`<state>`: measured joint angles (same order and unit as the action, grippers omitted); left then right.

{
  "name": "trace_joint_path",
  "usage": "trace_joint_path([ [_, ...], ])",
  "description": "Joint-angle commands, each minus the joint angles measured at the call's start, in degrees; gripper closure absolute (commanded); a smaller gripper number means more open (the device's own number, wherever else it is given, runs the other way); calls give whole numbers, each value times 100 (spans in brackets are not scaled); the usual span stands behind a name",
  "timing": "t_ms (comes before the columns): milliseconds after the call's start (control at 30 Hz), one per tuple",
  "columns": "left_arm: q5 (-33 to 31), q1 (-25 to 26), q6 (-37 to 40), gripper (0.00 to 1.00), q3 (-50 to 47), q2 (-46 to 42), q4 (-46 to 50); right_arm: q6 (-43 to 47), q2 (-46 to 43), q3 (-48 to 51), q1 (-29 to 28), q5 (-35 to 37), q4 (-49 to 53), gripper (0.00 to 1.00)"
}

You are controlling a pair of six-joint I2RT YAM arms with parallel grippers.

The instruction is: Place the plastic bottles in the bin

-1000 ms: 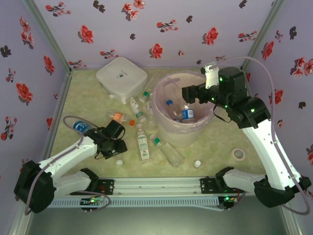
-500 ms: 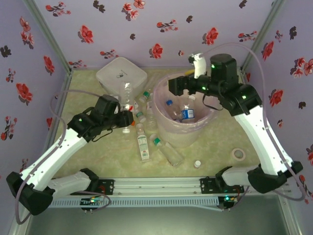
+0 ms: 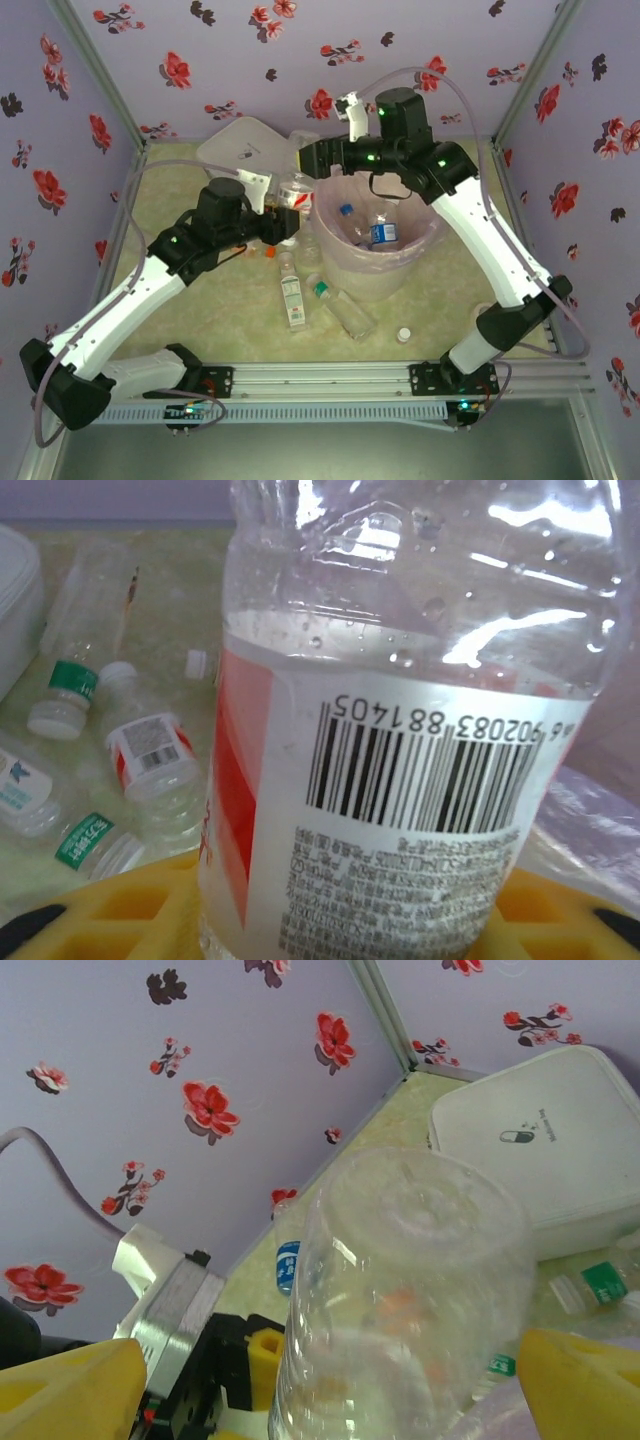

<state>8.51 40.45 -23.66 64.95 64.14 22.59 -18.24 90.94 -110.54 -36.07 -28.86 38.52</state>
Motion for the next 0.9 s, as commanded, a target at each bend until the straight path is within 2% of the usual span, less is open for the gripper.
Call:
trace_joint_path([
  [0, 201, 107, 355, 65, 178, -48, -289, -143, 164, -293, -38, -95, -55, 4],
  [133, 202, 132, 460, 64, 102, -142, -291, 66, 343, -490, -35, 246, 198, 3],
  [300, 185, 139, 542, 62, 63, -233, -245, 31, 537, -653, -31, 286, 183, 2],
  [367, 89, 139, 560, 61, 62, -253, -201, 32, 607, -744, -31, 181, 252, 10],
  [500, -107, 140, 582, 58, 45, -255, -87, -39, 553, -680, -30, 168, 97, 32],
  [600, -220, 139, 590, 44, -4, -243, -97, -38, 517, -718, -26, 206, 52, 44],
  [667, -293, 140, 582, 35, -32, -257, -105, -46, 490, -794, -31, 208, 33, 46],
  [700, -366, 139, 560, 29, -48, -270, -106, -48, 473, -859, -31, 219, 21, 47],
  [800, -760, 139, 431, 1, -141, -355, -49, -41, 390, -1090, -23, 241, 50, 51],
  [867, -1400, 103, 123, 0, -220, -438, 132, 1, 252, -1191, -13, 328, 51, 52],
])
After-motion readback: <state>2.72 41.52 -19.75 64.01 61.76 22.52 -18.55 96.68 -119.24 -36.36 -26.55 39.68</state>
